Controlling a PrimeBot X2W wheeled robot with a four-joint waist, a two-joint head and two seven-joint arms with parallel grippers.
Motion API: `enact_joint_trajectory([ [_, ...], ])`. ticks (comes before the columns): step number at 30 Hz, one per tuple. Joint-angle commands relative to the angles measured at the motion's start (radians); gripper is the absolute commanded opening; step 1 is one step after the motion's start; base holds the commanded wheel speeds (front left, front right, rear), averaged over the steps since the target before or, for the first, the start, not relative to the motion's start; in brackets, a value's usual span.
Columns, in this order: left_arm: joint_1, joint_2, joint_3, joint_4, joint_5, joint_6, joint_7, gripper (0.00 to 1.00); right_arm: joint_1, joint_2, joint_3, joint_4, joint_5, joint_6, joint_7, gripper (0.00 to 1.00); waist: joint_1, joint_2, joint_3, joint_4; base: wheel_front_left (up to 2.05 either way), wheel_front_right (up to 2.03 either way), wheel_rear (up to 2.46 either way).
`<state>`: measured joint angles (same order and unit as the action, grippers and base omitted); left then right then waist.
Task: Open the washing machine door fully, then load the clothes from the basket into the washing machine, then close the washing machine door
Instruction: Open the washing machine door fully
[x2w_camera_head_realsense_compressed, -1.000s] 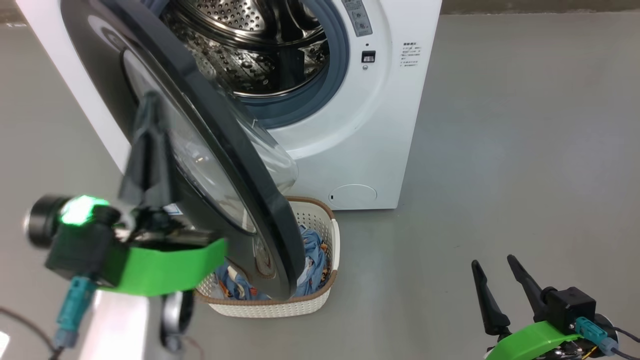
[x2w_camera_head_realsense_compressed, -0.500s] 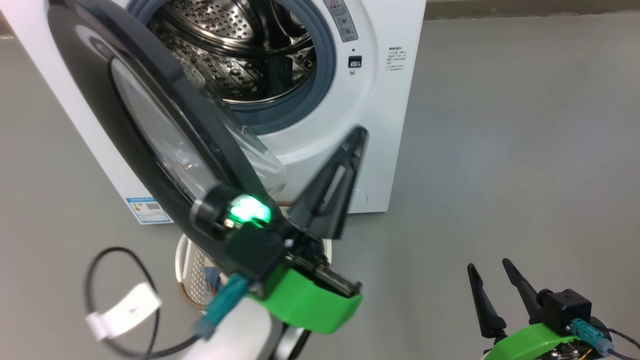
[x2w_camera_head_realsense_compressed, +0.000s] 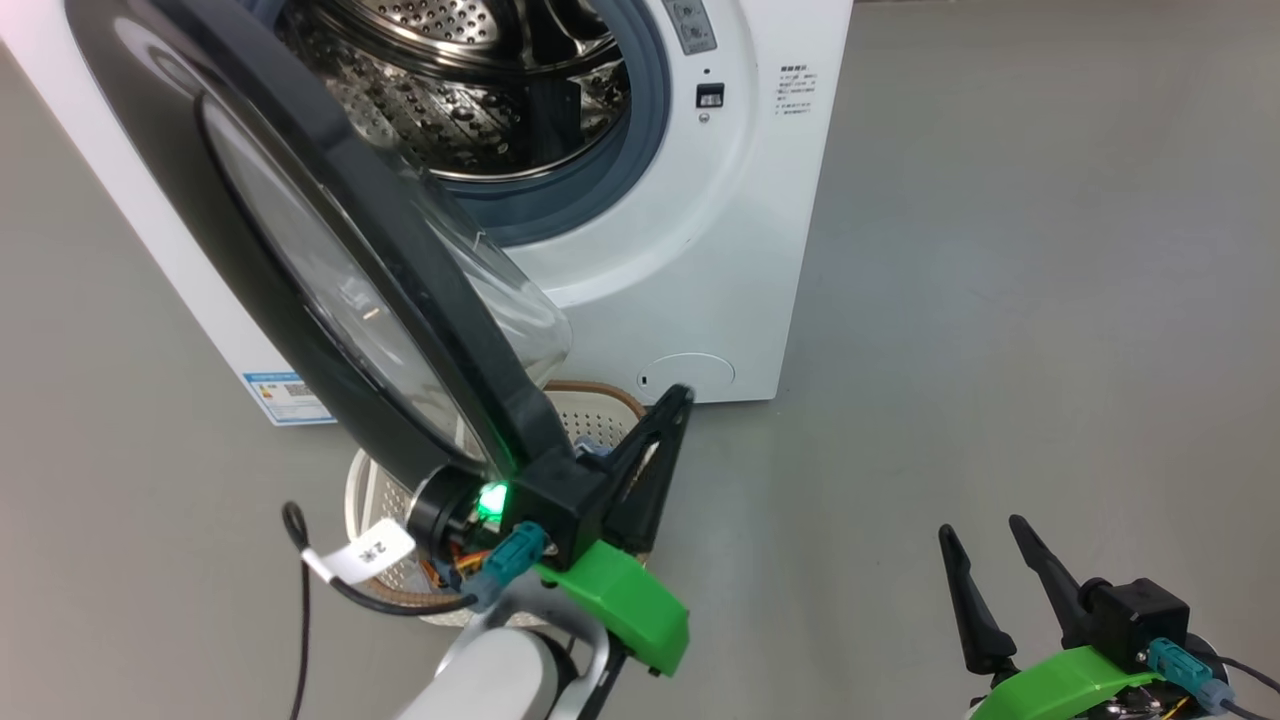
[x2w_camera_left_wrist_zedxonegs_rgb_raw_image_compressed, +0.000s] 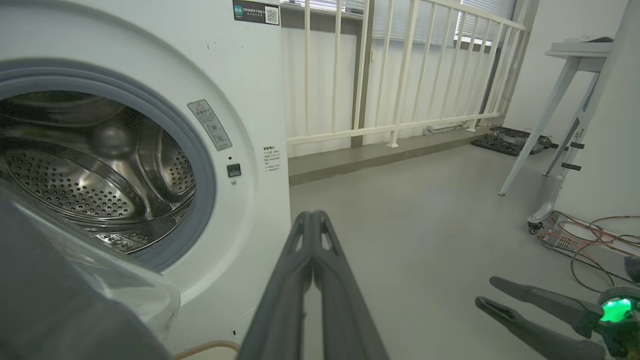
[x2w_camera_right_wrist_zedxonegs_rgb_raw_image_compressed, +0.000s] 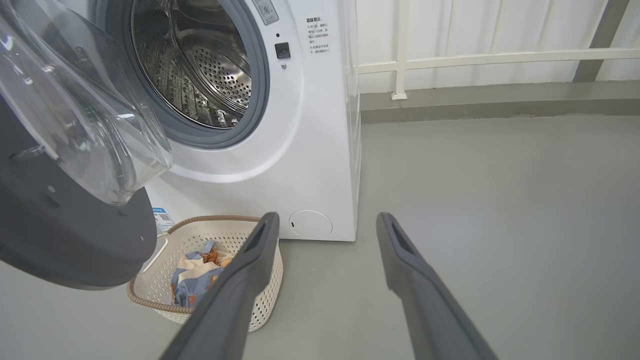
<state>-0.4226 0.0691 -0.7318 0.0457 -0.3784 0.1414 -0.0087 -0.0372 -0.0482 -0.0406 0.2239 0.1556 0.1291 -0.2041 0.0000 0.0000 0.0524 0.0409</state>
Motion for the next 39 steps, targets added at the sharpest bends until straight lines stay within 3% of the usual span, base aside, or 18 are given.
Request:
enact_joint_trajectory([
  [1,-0.012,0.011,0.038,-0.014,-0.01,0.013,0.001,0.0,-0.023,-0.002,0.024,-0.023,0.009,0.002,-0.009,1.0,0.0,0.0,0.002,0.001,0.0,0.0,0.0],
  [19,0.065,0.043,0.091,0.066,-0.066,0.058,-0.01,0.0,-0.041,-0.002,0.015,-0.009,0.016,0.002,-0.017,1.0,0.0,0.0,0.024,0.007,0.0,0.0,0.0],
  [39,0.195,0.109,0.156,-0.069,-0.075,0.177,-0.021,0.0,-0.056,-0.002,0.006,0.008,0.023,0.002,-0.031,1.0,0.0,0.0,0.057,0.043,0.0,0.0,0.0],
])
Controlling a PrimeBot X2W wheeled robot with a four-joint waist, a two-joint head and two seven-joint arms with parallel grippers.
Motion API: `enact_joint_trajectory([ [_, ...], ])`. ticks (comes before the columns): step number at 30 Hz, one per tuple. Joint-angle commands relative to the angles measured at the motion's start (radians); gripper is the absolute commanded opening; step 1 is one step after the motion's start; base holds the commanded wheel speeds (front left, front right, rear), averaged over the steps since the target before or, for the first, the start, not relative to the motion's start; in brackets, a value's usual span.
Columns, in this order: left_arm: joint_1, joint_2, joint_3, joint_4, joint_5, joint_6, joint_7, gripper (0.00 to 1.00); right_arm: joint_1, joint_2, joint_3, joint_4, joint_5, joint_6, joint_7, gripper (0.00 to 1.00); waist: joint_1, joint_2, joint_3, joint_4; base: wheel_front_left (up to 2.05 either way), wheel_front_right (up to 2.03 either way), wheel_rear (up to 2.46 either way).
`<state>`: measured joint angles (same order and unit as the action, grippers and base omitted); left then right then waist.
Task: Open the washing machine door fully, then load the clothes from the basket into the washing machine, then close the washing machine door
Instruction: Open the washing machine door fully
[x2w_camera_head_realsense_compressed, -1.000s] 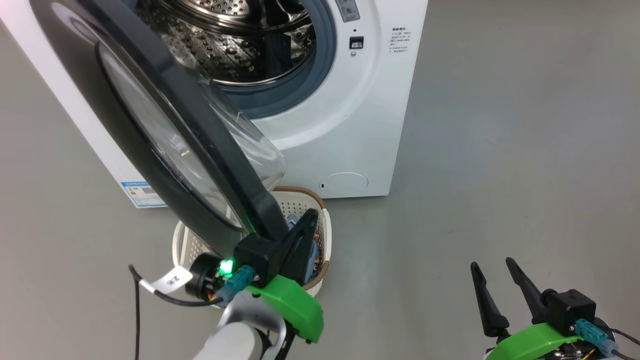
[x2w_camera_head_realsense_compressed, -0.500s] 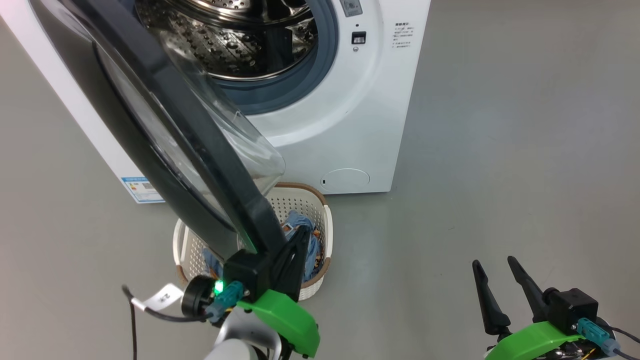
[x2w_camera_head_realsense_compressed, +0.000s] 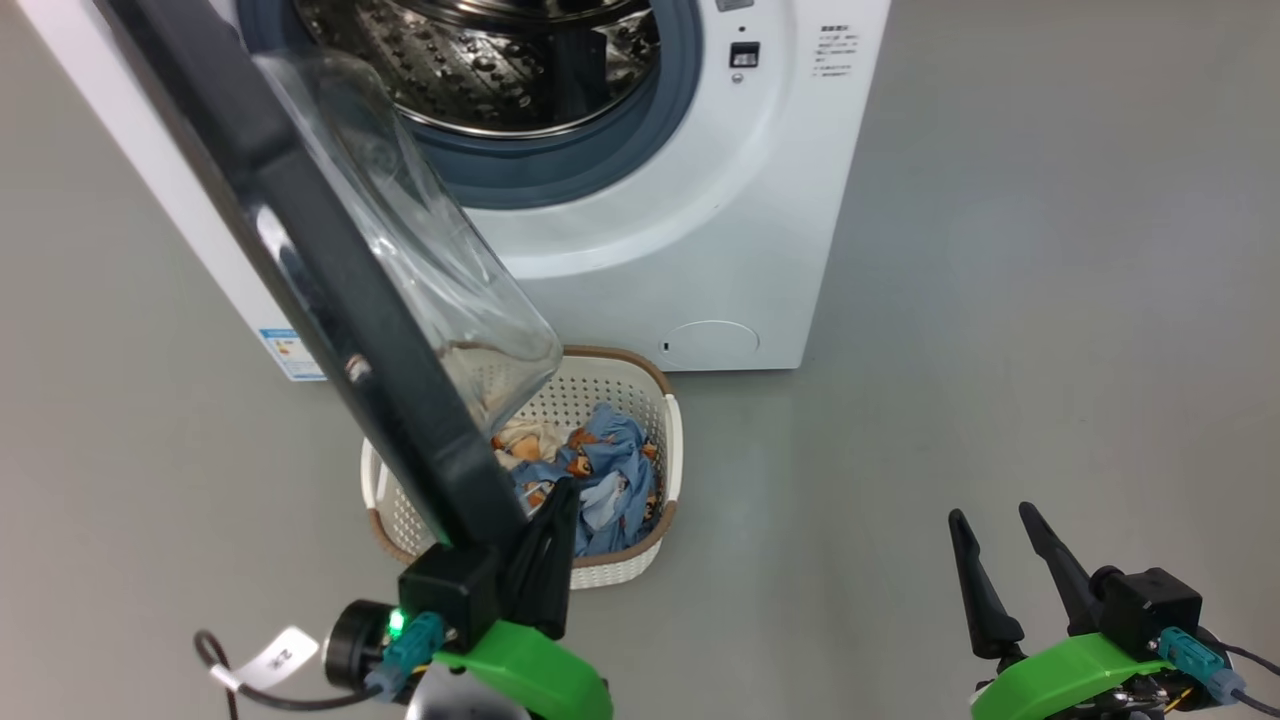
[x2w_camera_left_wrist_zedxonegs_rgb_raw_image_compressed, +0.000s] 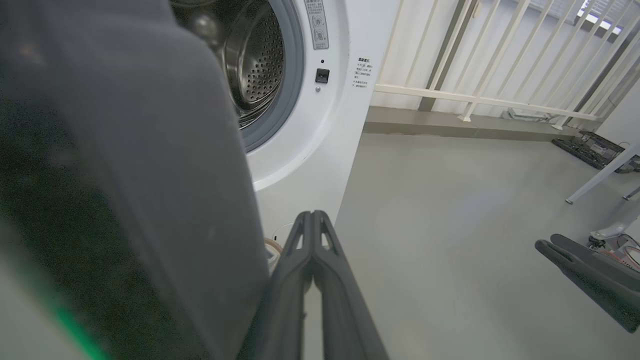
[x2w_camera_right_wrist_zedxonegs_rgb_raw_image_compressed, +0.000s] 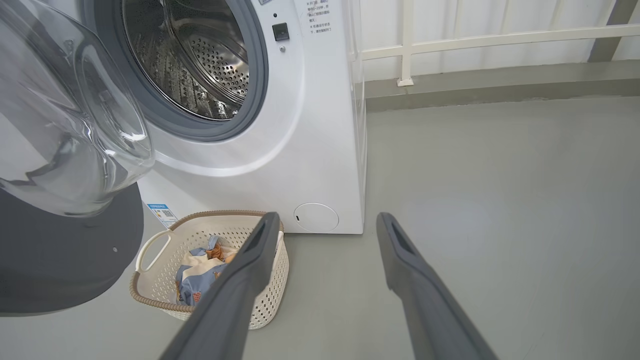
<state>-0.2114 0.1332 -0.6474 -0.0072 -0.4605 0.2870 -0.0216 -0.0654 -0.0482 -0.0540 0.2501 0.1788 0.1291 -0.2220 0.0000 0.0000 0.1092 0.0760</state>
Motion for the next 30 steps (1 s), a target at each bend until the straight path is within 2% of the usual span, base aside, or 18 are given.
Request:
enact_joint_trajectory([
  [1,-0.009,0.047,0.071,-0.025,0.008,0.035,-0.007,0.0,-0.028,-0.002,0.018,-0.017,-0.001,0.002,-0.014,1.0,0.0,0.0,0.001,0.013,0.0,0.0,0.0],
  [11,0.056,0.068,0.062,-0.096,0.021,0.075,-0.004,0.0,-0.027,-0.002,0.006,-0.016,-0.013,0.002,-0.012,1.0,0.0,0.0,0.0,0.079,0.0,0.0,0.0],
  [22,0.121,0.1,0.108,-0.126,0.015,0.125,-0.031,0.0,-0.007,-0.002,-0.007,-0.035,-0.023,0.002,0.004,1.0,0.0,0.0,-0.023,0.166,0.0,0.0,0.0],
  [30,0.149,0.132,0.159,-0.14,0.008,0.156,-0.045,0.0,0.001,-0.002,-0.003,-0.05,-0.022,0.002,0.014,1.0,0.0,0.0,-0.029,0.199,0.0,0.0,0.0],
])
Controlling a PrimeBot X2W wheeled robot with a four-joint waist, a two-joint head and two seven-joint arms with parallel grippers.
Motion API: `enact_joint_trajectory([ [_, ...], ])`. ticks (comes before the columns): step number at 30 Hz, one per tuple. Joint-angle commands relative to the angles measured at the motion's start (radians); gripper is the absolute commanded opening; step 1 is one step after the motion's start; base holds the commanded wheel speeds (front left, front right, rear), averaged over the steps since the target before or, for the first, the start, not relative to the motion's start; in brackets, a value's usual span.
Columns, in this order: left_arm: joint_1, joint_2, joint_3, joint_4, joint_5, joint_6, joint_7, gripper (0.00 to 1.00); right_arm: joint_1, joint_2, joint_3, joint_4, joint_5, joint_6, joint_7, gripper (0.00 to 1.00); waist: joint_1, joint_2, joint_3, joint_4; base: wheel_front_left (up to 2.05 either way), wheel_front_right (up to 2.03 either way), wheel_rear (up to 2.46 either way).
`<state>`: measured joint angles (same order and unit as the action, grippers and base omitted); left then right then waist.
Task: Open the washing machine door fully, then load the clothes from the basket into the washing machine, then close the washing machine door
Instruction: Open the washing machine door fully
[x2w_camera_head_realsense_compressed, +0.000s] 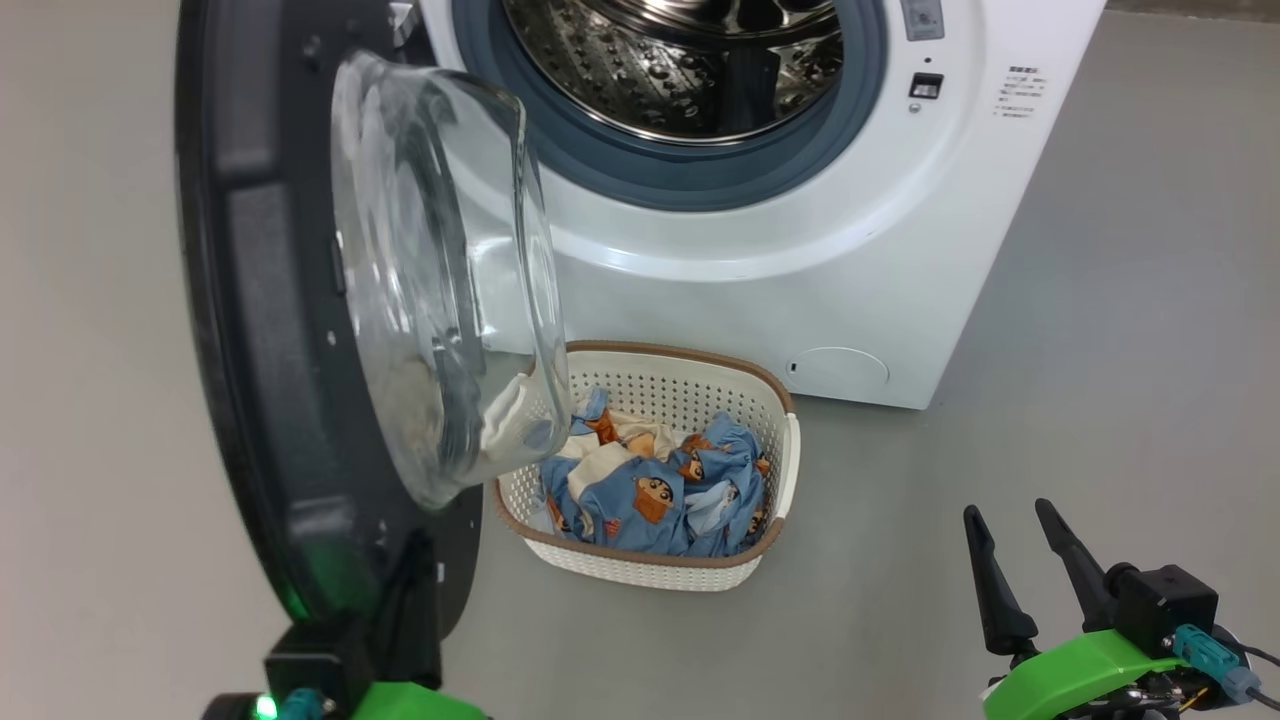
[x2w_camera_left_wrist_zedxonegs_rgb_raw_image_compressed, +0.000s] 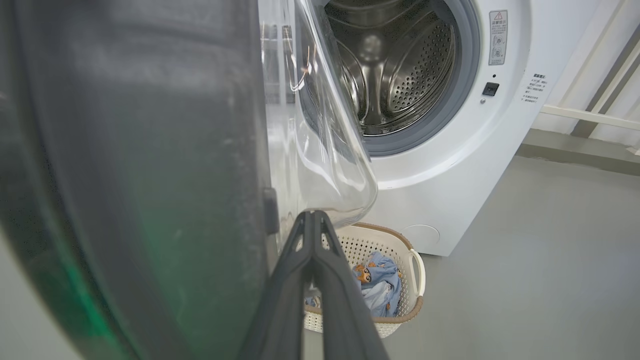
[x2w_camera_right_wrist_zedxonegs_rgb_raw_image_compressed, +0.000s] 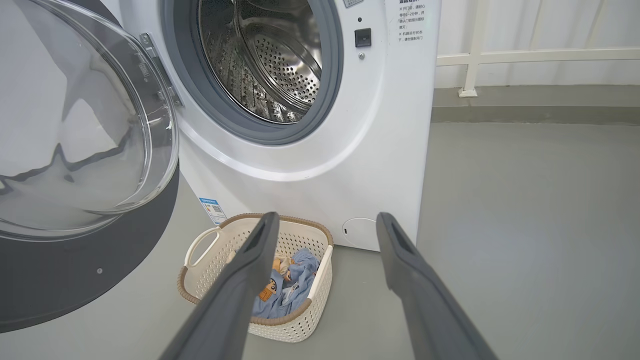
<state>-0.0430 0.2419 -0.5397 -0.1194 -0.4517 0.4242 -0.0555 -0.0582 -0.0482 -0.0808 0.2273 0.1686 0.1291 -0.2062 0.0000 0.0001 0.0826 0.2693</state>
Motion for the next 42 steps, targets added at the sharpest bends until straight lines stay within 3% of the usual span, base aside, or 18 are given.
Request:
enact_joint_trajectory([
  [1,-0.019,0.029,0.06,-0.028,-0.003,0.021,-0.013,0.0,-0.006,-0.002,0.025,-0.03,-0.012,0.002,0.0,1.0,0.0,-0.0001,-0.001,0.009,0.0,0.0,0.0],
  [17,-0.052,0.109,0.239,0.049,-0.047,0.056,-0.077,0.0,-0.008,-0.002,0.039,-0.087,-0.026,0.002,0.028,1.0,0.0,-0.0001,0.022,-0.016,0.0,0.0,0.0],
  [27,-0.089,0.142,0.354,0.146,-0.095,0.052,-0.14,0.0,-0.009,-0.002,0.04,-0.145,-0.032,0.002,0.05,1.0,0.0,-0.0001,0.052,-0.034,0.0,0.0,0.0],
  [38,-0.155,0.165,0.501,0.282,-0.158,-0.017,-0.197,0.0,-0.022,-0.002,0.041,-0.2,-0.043,0.002,0.069,1.0,0.0,-0.0001,0.094,-0.039,0.0,0.0,0.0],
  [42,-0.21,0.173,0.565,0.384,-0.163,-0.077,-0.205,0.0,-0.033,-0.002,0.037,-0.208,-0.045,0.002,0.073,1.0,0.0,-0.0001,0.114,-0.039,0.0,0.0,0.0],
])
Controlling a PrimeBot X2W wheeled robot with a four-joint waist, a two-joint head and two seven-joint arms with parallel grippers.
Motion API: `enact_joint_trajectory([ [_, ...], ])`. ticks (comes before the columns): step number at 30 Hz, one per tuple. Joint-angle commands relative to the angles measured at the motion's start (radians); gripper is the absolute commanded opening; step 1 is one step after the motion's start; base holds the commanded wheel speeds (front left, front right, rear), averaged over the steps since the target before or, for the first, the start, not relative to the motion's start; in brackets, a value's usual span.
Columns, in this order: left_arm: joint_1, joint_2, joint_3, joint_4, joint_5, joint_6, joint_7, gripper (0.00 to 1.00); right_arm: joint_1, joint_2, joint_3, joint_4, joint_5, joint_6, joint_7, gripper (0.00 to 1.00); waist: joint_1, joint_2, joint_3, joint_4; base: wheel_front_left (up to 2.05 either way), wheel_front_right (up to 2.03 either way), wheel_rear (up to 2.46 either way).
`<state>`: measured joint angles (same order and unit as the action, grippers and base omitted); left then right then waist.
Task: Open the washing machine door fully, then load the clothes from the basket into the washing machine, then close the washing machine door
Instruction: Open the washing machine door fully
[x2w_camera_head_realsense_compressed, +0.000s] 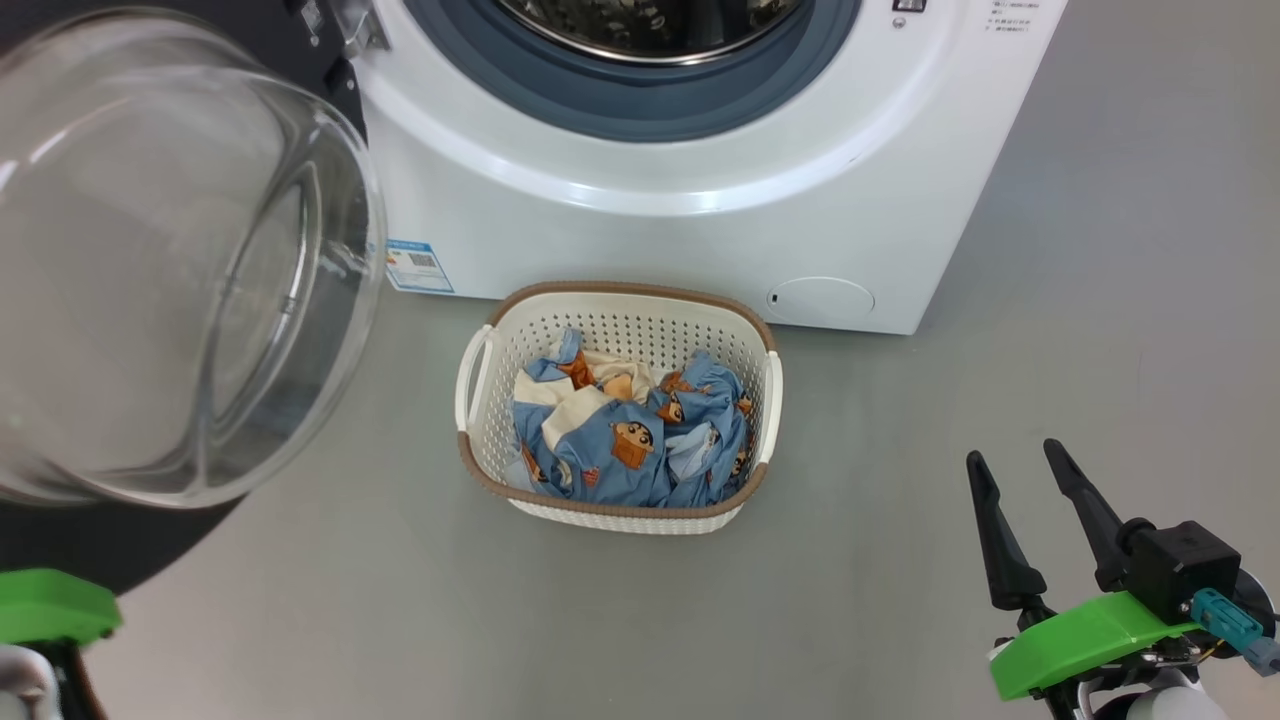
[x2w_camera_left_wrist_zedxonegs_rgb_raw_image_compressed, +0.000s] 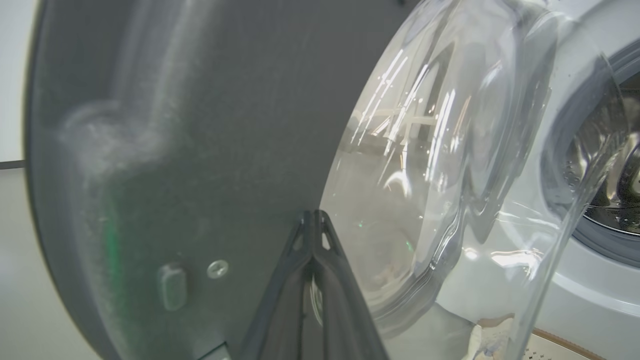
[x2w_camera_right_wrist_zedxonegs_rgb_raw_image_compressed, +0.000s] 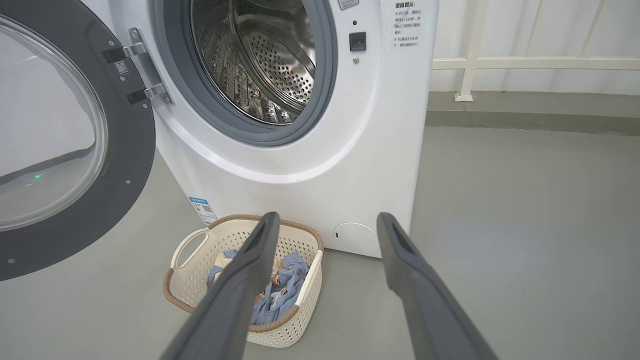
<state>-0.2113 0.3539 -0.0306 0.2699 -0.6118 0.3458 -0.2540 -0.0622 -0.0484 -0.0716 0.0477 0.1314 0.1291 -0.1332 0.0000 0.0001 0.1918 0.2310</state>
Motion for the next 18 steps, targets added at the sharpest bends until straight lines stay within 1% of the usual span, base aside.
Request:
enact_joint_trajectory([
  [1,-0.054,0.062,0.07,0.009,0.0,-0.009,-0.007,0.0,-0.03,-0.002,0.028,-0.028,-0.008,0.002,0.0,1.0,0.0,-0.0001,0.008,0.0,0.0,0.0,0.0],
  [9,-0.125,0.067,0.182,0.119,0.044,-0.101,-0.008,0.0,-0.04,-0.002,0.026,-0.027,-0.011,0.002,-0.001,1.0,0.0,-0.0001,0.023,-0.003,0.0,0.0,0.0],
  [14,-0.144,0.053,0.229,0.158,0.083,-0.138,-0.008,0.0,-0.041,-0.002,0.025,-0.024,-0.01,0.002,-0.003,1.0,0.0,-0.0001,0.024,-0.004,0.0,0.0,0.0],
  [18,-0.139,0.032,0.255,0.165,0.118,-0.158,-0.008,0.0,-0.039,-0.002,0.025,-0.02,-0.009,0.002,-0.007,1.0,0.0,-0.0001,0.02,-0.005,0.0,0.0,0.0],
])
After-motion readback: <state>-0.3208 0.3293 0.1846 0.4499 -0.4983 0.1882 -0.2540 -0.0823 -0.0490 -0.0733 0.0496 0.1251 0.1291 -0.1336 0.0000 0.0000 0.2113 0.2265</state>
